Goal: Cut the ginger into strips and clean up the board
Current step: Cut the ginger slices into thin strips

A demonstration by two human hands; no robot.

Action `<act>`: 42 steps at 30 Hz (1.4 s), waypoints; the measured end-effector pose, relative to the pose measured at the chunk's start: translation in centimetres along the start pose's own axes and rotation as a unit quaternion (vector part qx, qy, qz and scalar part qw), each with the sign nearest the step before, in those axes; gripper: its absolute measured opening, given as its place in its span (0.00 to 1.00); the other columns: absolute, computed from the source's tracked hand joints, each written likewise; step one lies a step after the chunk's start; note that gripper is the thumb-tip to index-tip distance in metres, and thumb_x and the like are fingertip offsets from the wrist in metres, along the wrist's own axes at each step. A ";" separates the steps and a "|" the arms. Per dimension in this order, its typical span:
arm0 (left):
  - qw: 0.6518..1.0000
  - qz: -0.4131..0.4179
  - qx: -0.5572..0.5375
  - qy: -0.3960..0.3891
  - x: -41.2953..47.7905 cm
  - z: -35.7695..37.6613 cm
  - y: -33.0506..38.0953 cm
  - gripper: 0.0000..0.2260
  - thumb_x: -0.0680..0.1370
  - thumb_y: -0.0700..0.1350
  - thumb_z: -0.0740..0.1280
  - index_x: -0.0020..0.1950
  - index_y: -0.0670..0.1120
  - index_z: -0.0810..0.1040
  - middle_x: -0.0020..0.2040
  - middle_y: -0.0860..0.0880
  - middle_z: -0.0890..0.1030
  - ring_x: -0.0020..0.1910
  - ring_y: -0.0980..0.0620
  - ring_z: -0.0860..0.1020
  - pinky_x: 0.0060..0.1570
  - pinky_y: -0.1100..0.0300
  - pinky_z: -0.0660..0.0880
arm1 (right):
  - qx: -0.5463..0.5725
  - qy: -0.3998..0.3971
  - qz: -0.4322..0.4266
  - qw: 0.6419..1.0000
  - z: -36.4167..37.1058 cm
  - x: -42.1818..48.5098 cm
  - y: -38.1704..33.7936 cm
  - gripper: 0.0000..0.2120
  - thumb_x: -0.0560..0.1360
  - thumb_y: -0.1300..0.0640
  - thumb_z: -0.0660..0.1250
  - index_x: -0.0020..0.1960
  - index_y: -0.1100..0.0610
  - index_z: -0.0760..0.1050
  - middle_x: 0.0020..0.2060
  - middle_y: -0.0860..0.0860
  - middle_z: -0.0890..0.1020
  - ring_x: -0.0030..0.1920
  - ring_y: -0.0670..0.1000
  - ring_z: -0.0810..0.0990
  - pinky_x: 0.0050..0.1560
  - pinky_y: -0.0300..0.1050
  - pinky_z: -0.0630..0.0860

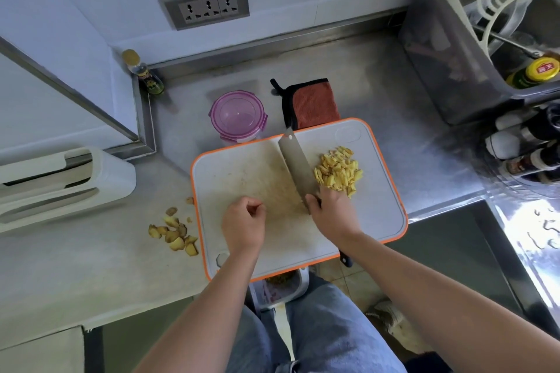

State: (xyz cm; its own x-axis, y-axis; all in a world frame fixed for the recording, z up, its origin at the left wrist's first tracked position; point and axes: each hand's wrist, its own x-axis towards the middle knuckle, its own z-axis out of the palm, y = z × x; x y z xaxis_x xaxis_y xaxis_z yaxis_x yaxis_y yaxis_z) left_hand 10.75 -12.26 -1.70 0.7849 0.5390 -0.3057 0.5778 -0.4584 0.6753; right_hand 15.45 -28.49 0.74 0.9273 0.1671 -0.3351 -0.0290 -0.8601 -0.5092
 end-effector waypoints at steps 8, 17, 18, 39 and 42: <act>0.999 -0.019 0.046 -0.019 0.3 0.0 0.4 0.06 0.79 0.44 0.65 0.49 0.43 0.81 0.43 0.49 0.81 0.44 0.49 0.78 0.39 0.60 0.66 | -0.042 -0.068 -0.066 0.995 1.0 -0.5 -0.6 0.13 0.80 0.51 0.58 0.48 0.60 0.73 0.38 0.57 0.78 0.40 0.58 0.76 0.35 0.45 0.68; 0.997 -0.003 0.076 -0.029 0.4 0.5 1.2 0.06 0.79 0.43 0.65 0.48 0.43 0.81 0.44 0.49 0.81 0.41 0.52 0.75 0.38 0.62 0.65 | -0.016 -0.020 -0.021 0.999 -2.7 0.4 1.7 0.15 0.79 0.50 0.60 0.37 0.56 0.66 0.29 0.50 0.70 0.31 0.52 0.70 0.26 0.43 0.60; 0.997 0.004 0.075 -0.033 0.4 0.6 1.6 0.06 0.79 0.42 0.65 0.49 0.43 0.81 0.44 0.49 0.82 0.43 0.50 0.77 0.39 0.62 0.66 | -0.021 -0.004 -0.025 0.999 -3.3 0.5 1.8 0.15 0.79 0.50 0.61 0.37 0.56 0.65 0.28 0.49 0.70 0.30 0.52 0.69 0.26 0.43 0.59; 0.991 0.026 0.085 -0.097 0.3 3.7 5.5 0.06 0.77 0.40 0.66 0.51 0.45 0.82 0.50 0.48 0.83 0.48 0.49 0.80 0.42 0.62 0.68 | -0.151 0.047 -0.054 0.986 -4.6 -0.6 6.5 0.07 0.78 0.53 0.59 0.52 0.55 0.72 0.38 0.51 0.80 0.36 0.58 0.78 0.31 0.44 0.64; 0.990 0.025 0.088 -0.103 0.3 3.4 5.3 0.06 0.77 0.41 0.66 0.52 0.46 0.81 0.50 0.49 0.83 0.49 0.50 0.80 0.43 0.62 0.69 | -0.131 0.084 -0.044 0.987 -4.8 -0.5 7.0 0.04 0.77 0.56 0.61 0.45 0.55 0.71 0.32 0.50 0.76 0.30 0.56 0.73 0.29 0.43 0.63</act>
State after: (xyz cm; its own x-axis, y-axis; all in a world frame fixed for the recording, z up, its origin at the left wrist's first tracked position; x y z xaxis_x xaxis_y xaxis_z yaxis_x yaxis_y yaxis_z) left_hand 14.78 -16.92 -0.46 0.8326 0.3642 -0.4173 0.5520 -0.6070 0.5717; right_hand 16.59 -36.86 1.16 0.9713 0.1829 -0.1520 0.1310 -0.9448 -0.3002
